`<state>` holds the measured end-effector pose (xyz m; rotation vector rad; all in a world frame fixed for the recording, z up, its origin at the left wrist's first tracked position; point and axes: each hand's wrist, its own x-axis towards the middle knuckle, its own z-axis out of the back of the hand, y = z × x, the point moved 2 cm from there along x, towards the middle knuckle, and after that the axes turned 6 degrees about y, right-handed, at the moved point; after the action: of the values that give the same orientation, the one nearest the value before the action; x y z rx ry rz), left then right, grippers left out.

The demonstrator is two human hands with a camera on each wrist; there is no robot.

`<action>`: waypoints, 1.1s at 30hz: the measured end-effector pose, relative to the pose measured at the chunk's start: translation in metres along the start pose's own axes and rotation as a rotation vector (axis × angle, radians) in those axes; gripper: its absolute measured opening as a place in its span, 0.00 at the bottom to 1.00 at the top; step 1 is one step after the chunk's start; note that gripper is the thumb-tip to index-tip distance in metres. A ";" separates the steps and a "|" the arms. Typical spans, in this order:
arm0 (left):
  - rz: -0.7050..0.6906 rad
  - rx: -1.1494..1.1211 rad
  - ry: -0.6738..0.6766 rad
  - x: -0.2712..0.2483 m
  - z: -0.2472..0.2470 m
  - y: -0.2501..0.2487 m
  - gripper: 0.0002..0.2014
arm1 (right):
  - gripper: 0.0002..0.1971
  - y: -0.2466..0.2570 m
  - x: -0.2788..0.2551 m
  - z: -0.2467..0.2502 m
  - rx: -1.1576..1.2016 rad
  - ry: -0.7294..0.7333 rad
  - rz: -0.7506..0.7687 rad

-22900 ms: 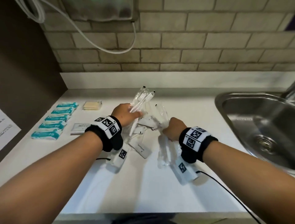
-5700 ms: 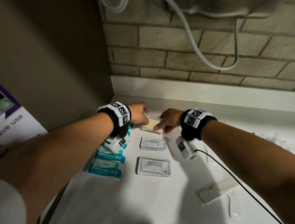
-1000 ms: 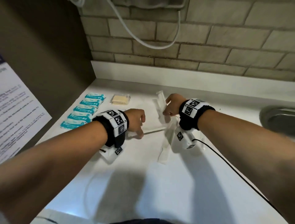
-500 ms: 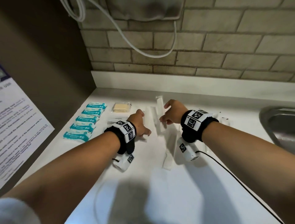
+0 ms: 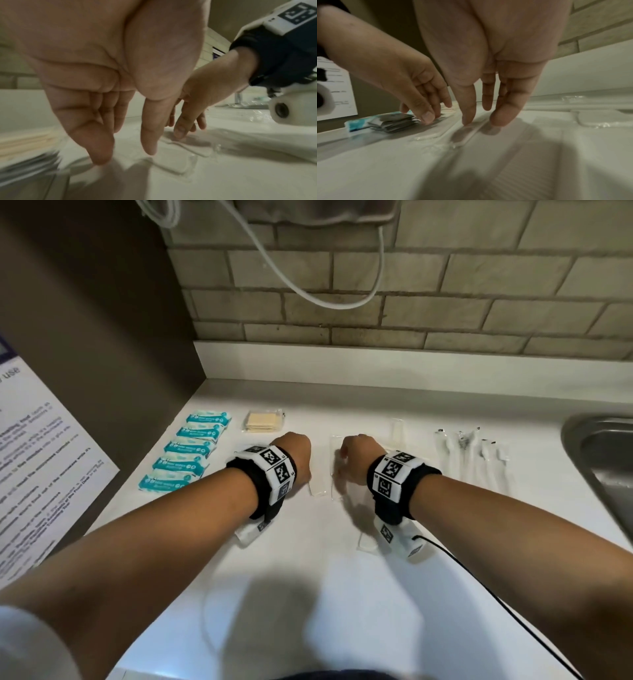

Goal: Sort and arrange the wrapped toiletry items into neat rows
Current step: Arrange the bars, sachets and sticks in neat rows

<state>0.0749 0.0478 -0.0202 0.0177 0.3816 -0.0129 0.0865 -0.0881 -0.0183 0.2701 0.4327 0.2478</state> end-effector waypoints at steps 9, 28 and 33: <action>-0.143 0.312 -0.044 -0.008 -0.022 -0.008 0.25 | 0.20 0.004 -0.018 -0.021 -0.392 0.044 0.133; -0.233 0.341 0.018 -0.010 -0.024 0.033 0.13 | 0.19 0.035 -0.005 -0.035 -0.335 0.131 0.115; -0.224 0.316 0.022 -0.010 -0.025 0.035 0.12 | 0.19 0.033 -0.004 -0.035 -0.330 0.129 0.131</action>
<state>0.0573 0.0832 -0.0391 0.2878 0.3993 -0.2947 0.0616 -0.0515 -0.0370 -0.0420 0.4941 0.4608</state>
